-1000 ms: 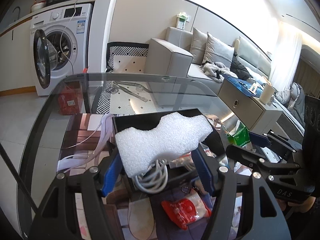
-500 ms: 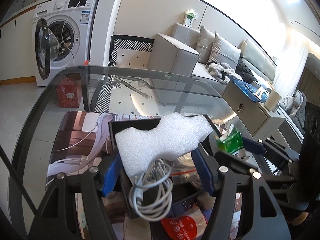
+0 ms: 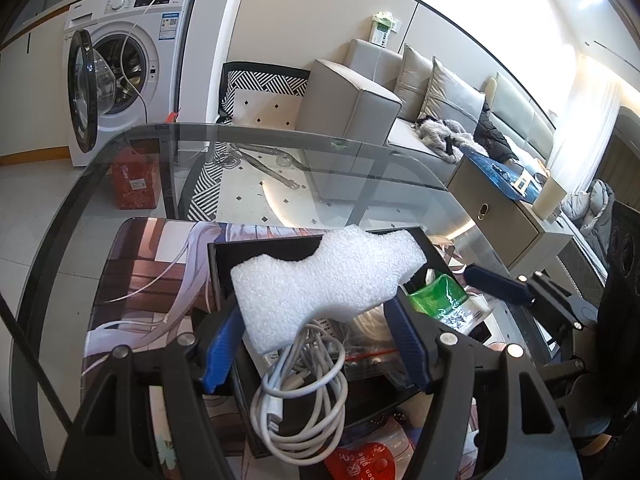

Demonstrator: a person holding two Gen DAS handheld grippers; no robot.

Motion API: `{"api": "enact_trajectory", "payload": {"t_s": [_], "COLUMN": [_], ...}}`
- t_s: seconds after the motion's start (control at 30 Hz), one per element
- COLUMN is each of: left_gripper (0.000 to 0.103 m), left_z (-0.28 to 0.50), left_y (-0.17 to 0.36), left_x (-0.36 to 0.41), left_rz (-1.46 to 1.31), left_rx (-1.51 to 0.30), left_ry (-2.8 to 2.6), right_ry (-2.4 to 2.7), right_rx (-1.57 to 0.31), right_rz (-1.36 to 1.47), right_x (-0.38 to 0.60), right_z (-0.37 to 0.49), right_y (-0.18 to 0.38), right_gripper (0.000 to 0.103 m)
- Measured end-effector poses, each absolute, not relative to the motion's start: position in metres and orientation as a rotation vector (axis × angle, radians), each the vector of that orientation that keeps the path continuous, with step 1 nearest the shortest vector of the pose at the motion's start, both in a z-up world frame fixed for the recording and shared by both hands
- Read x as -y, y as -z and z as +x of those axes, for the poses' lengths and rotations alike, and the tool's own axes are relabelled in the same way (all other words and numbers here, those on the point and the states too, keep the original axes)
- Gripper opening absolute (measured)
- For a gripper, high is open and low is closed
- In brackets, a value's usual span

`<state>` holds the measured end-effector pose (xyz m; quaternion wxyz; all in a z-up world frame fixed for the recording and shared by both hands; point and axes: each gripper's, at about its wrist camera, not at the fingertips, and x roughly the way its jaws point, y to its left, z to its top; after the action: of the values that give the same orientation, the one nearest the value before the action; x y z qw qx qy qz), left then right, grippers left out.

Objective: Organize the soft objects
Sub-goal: 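Carry the foam and sachet over the black box and open both grippers, then move the left gripper to the red packet while the right gripper approaches the plush toy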

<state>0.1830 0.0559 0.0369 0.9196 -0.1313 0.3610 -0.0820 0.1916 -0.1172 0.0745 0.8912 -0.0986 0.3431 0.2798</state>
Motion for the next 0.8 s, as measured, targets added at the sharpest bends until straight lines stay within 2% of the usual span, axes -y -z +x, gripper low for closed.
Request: {"api": "enact_trajectory", "payload": {"t_s": [0.07,0.17,0.27,0.33,0.53,0.8], "left_gripper": [0.07,0.078,0.091,0.103,0.103,0.103], "left_z": [0.182,0.179,0.176,0.173,0.162,0.141], "left_y": [-0.037,-0.038,-0.041,-0.044,-0.05,-0.051], "left_x": [-0.056,-0.053,-0.049,-0.046,-0.044,-0.049], "left_rz": [-0.267,-0.255,-0.239,-0.23,-0.201,-0.176], "left_rx": [-0.741,-0.739,-0.731,-0.725,-0.706,-0.688], "left_ry": [0.173,0.187,0.2,0.209,0.175,0.131], "right_ry": [-0.572,-0.548,-0.528,-0.517,-0.492,-0.474], "right_rx": [-0.706,-0.698,-0.689,-0.684,-0.67,-0.678], "right_rz": [-0.2,-0.187,-0.183,-0.175,-0.169,-0.159], "right_x": [0.121,0.13,0.137,0.143,0.16,0.175], "right_z": [0.19,0.187,0.183,0.179,0.164,0.15], "right_y": [-0.076,-0.079,-0.081,-0.083,-0.085,-0.078], "right_gripper": [0.082,0.089,0.093,0.097,0.102,0.102]}}
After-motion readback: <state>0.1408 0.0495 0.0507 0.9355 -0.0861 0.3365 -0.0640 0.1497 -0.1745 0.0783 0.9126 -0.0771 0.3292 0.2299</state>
